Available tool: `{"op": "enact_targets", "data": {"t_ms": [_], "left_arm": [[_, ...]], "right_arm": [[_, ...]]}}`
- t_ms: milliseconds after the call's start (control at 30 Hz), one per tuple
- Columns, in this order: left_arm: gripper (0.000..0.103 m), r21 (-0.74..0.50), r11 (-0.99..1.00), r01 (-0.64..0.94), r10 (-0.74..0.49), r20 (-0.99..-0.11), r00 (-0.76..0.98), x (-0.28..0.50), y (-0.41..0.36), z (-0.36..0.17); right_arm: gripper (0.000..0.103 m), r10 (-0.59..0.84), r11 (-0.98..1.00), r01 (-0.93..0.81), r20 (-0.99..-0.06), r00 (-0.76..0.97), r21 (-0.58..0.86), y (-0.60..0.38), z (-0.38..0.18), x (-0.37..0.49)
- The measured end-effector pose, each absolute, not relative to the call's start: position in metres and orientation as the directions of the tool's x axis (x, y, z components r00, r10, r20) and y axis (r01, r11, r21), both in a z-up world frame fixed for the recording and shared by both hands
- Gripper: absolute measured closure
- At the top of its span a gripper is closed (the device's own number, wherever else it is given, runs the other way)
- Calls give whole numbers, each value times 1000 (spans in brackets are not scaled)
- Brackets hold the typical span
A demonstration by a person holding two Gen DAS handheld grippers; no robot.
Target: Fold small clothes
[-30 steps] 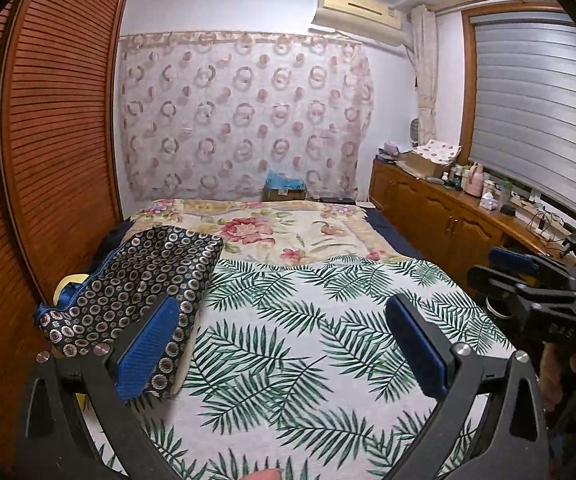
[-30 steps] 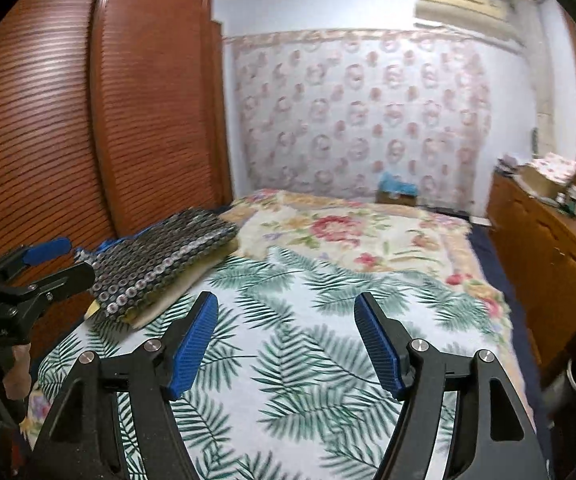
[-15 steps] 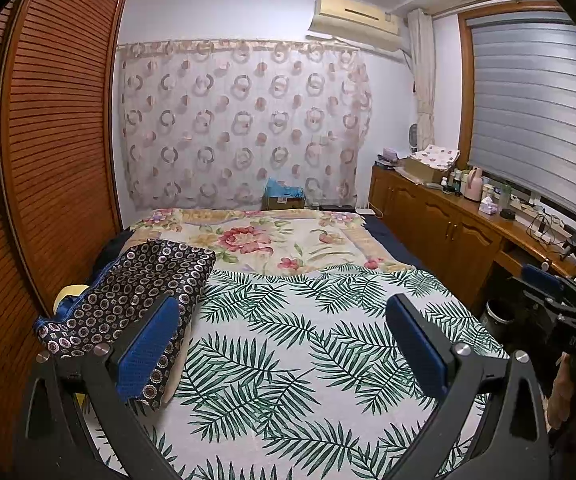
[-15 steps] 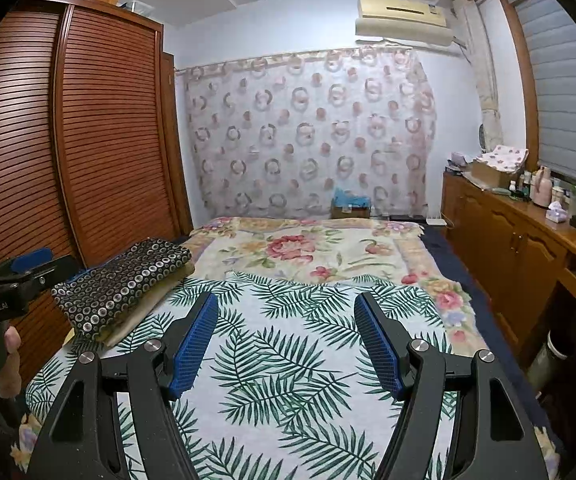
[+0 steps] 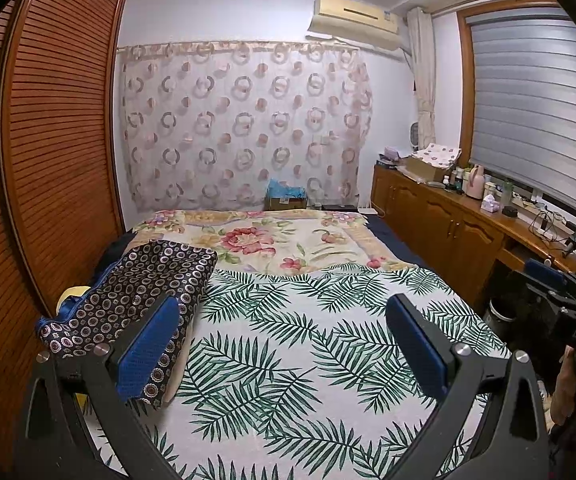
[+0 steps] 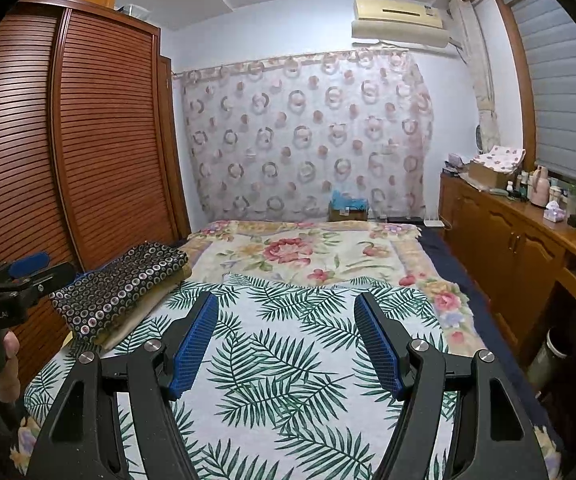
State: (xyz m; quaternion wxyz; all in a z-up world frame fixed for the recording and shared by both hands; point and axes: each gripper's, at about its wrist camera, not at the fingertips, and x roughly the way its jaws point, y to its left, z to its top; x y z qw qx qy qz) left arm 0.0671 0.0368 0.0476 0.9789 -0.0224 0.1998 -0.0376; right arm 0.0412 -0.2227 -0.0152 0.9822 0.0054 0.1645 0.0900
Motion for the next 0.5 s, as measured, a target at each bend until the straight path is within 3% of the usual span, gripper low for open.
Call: {"op": "enact_targets", "data": {"t_ms": [500], "left_arm": [[0, -59, 996, 64, -82, -388, 918, 67, 36, 46]], "right_arm": [[31, 184, 983, -181, -312, 932, 37, -232, -18, 39]]}}
